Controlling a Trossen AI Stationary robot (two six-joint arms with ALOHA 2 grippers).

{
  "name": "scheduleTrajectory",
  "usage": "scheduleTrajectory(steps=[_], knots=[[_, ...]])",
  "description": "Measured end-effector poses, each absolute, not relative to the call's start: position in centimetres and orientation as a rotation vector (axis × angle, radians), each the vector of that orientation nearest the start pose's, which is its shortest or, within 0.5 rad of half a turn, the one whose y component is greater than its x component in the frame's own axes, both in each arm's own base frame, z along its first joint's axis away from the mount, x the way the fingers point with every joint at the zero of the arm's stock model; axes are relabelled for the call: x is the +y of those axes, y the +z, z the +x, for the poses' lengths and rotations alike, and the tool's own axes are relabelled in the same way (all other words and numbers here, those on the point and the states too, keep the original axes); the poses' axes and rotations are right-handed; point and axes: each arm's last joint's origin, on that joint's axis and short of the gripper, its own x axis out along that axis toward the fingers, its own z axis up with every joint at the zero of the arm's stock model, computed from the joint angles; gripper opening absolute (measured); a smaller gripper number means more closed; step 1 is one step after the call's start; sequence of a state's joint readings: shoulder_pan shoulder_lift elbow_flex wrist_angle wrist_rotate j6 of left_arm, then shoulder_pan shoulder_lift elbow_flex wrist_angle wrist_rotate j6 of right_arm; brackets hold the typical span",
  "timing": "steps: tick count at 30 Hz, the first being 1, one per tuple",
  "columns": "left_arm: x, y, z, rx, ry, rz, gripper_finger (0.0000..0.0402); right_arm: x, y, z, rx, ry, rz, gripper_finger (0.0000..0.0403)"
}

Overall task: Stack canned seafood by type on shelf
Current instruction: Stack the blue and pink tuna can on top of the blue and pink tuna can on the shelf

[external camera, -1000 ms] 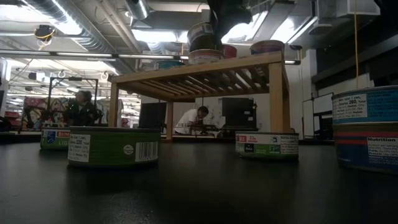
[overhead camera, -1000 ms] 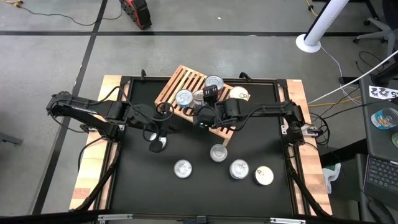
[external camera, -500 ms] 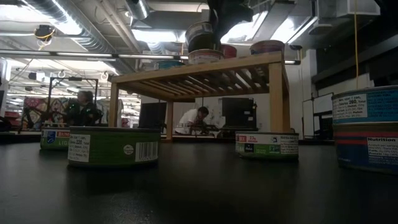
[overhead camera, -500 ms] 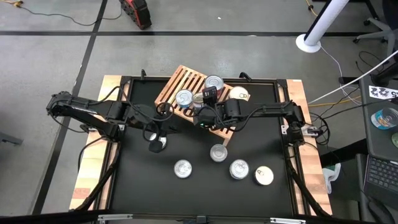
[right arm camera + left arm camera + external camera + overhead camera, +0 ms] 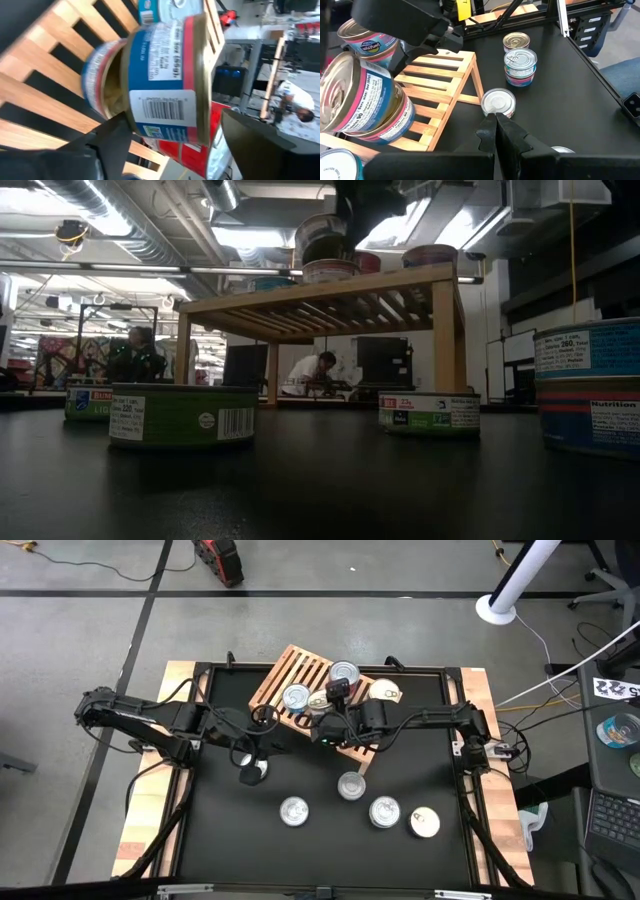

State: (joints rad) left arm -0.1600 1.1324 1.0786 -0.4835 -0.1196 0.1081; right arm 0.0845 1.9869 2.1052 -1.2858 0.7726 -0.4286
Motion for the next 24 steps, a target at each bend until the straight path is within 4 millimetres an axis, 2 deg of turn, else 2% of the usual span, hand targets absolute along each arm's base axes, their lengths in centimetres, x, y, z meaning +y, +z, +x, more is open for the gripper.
scheduleTrajectory(steps=[5, 24], knots=[[-3.46, 33.99, 23.62, 0.530, -0.068, 0.179, 0.0002, 1.24, 35.31, 39.76, 1.217, -0.420, -0.892, 0.0319], [-3.46, 33.99, 23.62, 0.530, -0.068, 0.177, 0.0003, 1.23, 35.09, 39.48, 1.258, -0.367, -0.904, 0.0321]])
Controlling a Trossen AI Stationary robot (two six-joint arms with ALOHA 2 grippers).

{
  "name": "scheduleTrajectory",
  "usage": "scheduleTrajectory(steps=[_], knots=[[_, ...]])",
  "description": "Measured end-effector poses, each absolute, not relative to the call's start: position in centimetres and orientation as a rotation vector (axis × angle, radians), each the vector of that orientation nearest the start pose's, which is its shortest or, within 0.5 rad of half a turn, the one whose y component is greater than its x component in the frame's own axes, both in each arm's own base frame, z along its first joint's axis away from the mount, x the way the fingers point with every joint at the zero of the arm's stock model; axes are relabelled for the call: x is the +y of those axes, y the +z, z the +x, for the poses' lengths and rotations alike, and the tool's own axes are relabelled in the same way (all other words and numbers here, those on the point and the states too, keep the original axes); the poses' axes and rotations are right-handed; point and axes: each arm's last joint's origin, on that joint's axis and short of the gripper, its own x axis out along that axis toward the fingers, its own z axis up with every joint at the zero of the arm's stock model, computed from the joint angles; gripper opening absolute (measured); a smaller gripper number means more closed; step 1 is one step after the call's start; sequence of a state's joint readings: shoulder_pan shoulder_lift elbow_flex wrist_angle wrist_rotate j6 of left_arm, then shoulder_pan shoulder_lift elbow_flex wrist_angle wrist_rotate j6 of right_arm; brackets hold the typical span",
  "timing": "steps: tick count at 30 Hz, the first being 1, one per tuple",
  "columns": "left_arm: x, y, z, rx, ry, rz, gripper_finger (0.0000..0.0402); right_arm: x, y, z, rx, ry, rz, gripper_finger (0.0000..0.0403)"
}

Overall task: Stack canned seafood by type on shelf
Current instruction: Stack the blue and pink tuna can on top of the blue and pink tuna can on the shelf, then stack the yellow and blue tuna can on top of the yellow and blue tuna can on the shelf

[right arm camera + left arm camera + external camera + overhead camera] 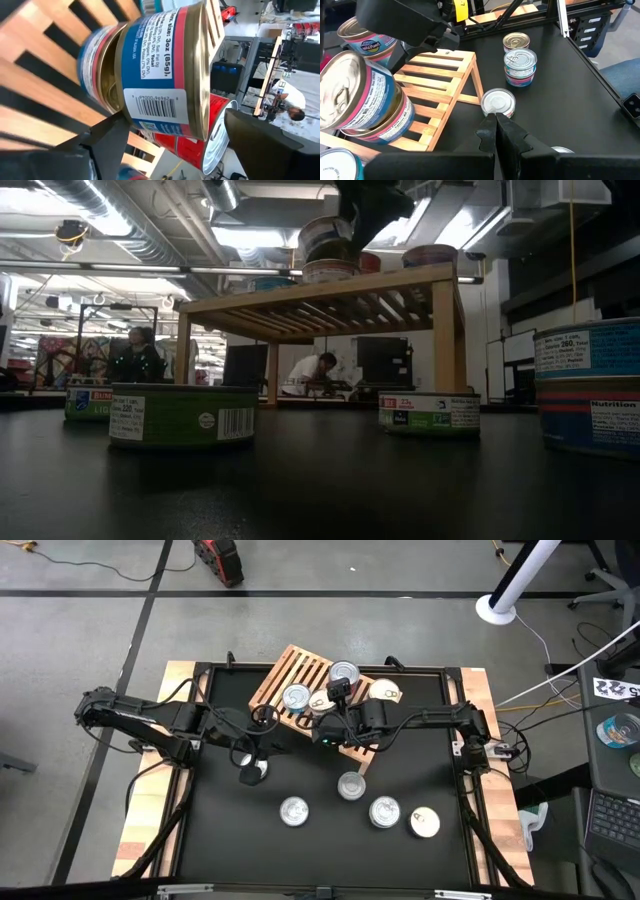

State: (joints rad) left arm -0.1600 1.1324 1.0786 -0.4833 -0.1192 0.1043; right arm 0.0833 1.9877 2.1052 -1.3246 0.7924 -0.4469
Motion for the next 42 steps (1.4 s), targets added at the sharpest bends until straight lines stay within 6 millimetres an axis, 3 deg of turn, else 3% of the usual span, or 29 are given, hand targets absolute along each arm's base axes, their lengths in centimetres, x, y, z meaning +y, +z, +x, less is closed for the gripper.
scheduleTrajectory(steps=[17, 36, 42], knots=[[-3.5, 34.0, 23.6, 0.530, -0.068, 0.177, 0.0002, 0.8, 34.9, 39.5, 1.324, -0.163, -1.056, 0.0321], [-3.5, 34.0, 23.6, 0.530, -0.068, 0.177, 0.0002, -0.1, 34.9, 39.5, 1.336, -0.195, -1.052, 0.0321], [-3.5, 33.9, 23.6, 0.537, -0.069, 0.177, 0.0007, 1.7, 35.9, 39.4, 1.298, -0.244, -1.119, 0.0321]])
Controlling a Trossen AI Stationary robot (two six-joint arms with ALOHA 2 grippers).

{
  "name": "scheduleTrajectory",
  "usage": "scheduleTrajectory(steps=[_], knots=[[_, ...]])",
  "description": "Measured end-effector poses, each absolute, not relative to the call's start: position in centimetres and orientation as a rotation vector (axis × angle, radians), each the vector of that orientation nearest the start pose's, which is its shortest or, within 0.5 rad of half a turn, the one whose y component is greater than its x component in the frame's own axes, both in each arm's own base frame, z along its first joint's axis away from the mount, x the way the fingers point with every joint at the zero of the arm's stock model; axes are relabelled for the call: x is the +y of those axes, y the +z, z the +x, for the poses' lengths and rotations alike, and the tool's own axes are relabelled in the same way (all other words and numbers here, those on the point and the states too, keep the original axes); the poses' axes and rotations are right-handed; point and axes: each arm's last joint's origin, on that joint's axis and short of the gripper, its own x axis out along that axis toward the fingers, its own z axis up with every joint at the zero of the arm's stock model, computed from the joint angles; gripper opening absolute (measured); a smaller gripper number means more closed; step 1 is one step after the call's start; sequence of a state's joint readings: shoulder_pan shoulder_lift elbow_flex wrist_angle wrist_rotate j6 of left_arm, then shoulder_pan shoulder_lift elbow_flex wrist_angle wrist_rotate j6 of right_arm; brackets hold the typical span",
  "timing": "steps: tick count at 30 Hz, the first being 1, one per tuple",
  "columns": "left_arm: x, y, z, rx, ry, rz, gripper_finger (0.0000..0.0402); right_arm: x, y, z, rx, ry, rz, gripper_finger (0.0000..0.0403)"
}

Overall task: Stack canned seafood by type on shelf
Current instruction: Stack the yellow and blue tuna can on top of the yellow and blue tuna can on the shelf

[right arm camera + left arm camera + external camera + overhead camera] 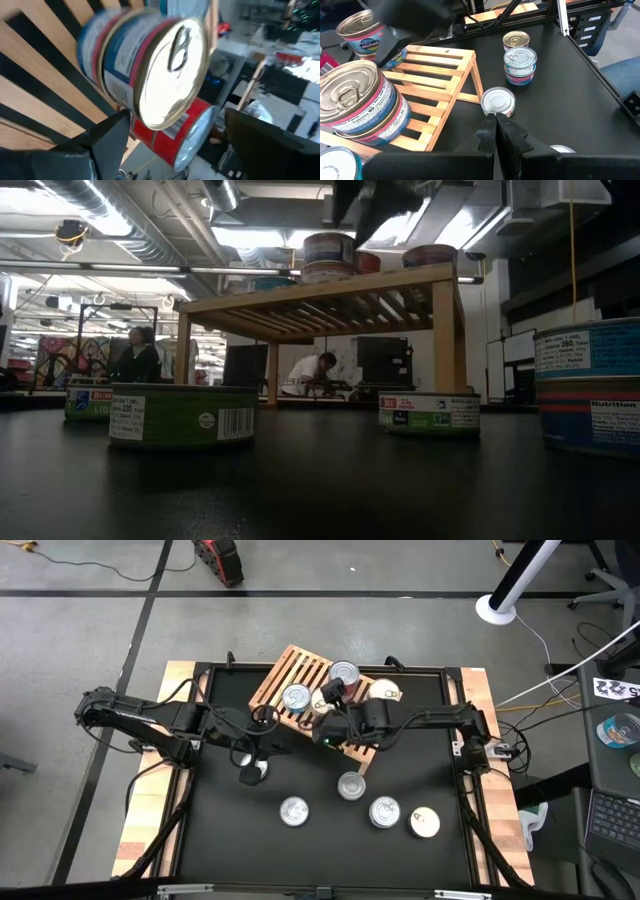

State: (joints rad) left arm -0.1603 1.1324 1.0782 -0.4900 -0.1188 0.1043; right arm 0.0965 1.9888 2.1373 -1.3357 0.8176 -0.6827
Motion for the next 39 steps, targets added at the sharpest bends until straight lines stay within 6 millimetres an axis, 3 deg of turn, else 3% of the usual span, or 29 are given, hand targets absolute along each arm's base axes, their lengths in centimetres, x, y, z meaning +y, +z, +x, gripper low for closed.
scheduleTrajectory(steps=[7, 13, 22, 30, 35, 39], knots=[[-3.7, 33.8, 23.7, 0.542, -0.078, 0.131, 0.0005, 6.2, 37.3, 38.8, 1.173, -0.210, -1.130, 0.0321], [-5.5, 32.4, 24.9, 0.590, -0.139, 0.151, 0.0004, 10.9, 37.3, 37.4, 1.092, -0.199, -1.041, 0.0321], [-10.9, 29.3, 27.1, 0.643, -0.267, 0.126, 0.0004, 17.1, 36.5, 34.6, 1.076, -0.058, -0.520, 0.0321], [-16.3, 26.4, 27.3, 0.678, -0.407, 0.171, 0.0004, 22.2, 34.2, 33.3, 1.065, 0.081, -0.285, 0.0321], [-18.0, 24.8, 27.3, 0.725, -0.442, 0.198, 0.0004, 24.5, 31.9, 33.2, 1.012, 0.134, -0.286, 0.0321], [-18.5, 23.4, 27.7, 0.786, -0.394, 0.121, 0.0004, 25.1, 29.7, 33.8, 0.974, 0.145, -0.266, 0.0321]])
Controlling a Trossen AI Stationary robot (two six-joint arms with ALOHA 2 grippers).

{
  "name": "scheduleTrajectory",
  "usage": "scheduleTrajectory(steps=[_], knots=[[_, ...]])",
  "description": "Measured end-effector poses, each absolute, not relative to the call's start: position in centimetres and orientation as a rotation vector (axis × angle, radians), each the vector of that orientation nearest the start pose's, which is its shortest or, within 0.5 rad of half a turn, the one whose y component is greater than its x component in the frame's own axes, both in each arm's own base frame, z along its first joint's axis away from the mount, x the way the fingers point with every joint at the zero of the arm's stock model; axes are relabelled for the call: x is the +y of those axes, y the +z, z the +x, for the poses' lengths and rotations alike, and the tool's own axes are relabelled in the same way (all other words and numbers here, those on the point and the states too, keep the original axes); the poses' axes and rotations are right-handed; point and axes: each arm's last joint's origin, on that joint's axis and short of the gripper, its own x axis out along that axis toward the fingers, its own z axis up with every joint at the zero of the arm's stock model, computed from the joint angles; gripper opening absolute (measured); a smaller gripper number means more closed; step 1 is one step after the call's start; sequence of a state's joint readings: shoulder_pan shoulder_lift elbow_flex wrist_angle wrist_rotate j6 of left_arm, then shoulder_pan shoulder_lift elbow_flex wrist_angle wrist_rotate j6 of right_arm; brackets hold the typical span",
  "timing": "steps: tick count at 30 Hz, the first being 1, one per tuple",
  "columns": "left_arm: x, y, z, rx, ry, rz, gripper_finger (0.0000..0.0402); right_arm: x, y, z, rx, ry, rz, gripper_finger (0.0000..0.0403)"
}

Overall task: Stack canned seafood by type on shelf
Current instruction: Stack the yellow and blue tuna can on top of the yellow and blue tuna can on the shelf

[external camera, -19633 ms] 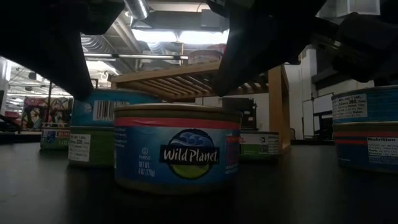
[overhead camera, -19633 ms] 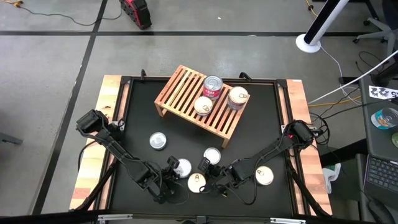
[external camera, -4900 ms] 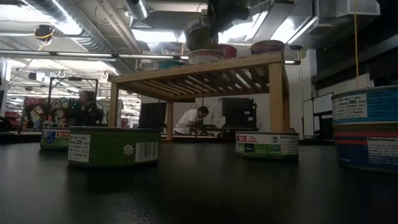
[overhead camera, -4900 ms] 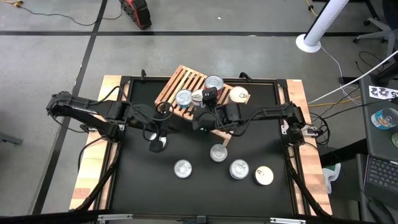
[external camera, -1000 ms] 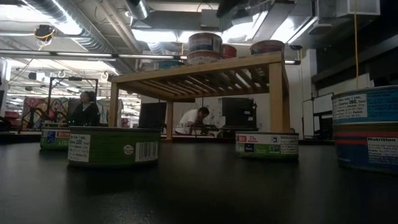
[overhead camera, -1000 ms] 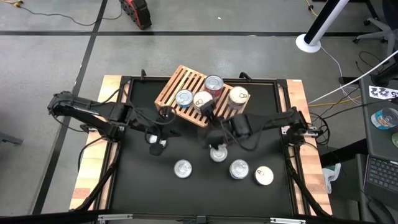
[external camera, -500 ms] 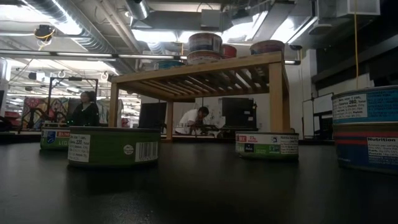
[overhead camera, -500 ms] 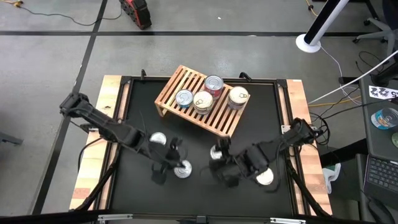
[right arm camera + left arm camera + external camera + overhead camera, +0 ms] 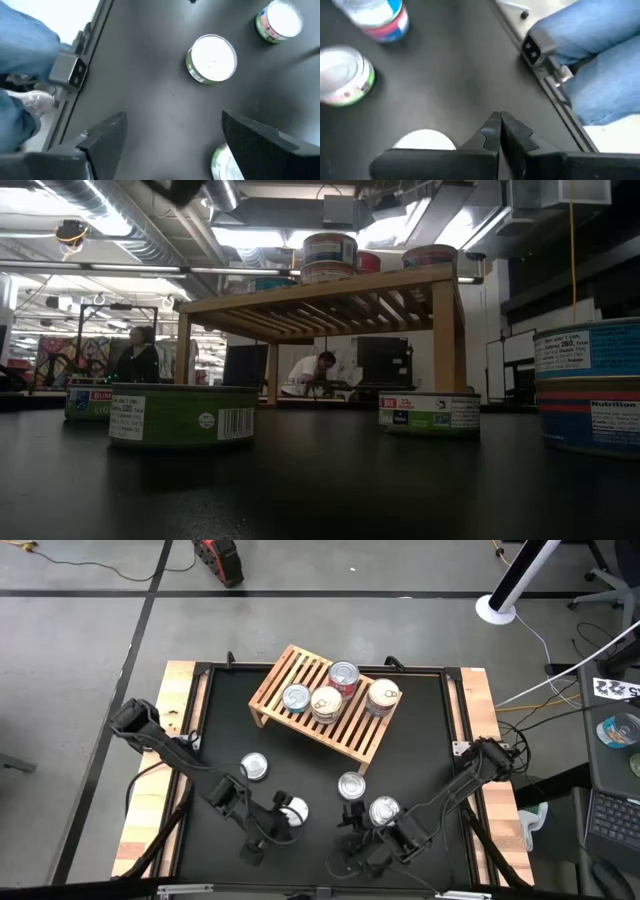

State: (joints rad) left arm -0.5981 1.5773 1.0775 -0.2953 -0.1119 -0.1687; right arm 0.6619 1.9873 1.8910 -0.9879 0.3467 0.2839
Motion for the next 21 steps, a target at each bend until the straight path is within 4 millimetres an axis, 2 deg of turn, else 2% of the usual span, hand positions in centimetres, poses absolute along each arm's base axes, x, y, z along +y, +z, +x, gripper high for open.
scheduleTrajectory(steps=[9, 17, 21], knots=[[-19.1, 20.0, 28.7, 0.895, -0.358, 0.133, 0.0004, 24.9, 25.7, 34.4, 0.969, 0.136, -0.258, 0.0321], [-19.3, 18.8, 29.2, 0.904, -0.381, 0.205, 0.0004, 24.8, 25.4, 34.3, 0.982, 0.141, -0.258, 0.0321], [-19.4, 18.7, 29.3, 0.894, -0.382, 0.203, 0.0004, 25.3, 25.2, 33.6, 1.030, 0.185, -0.242, 0.0321]])
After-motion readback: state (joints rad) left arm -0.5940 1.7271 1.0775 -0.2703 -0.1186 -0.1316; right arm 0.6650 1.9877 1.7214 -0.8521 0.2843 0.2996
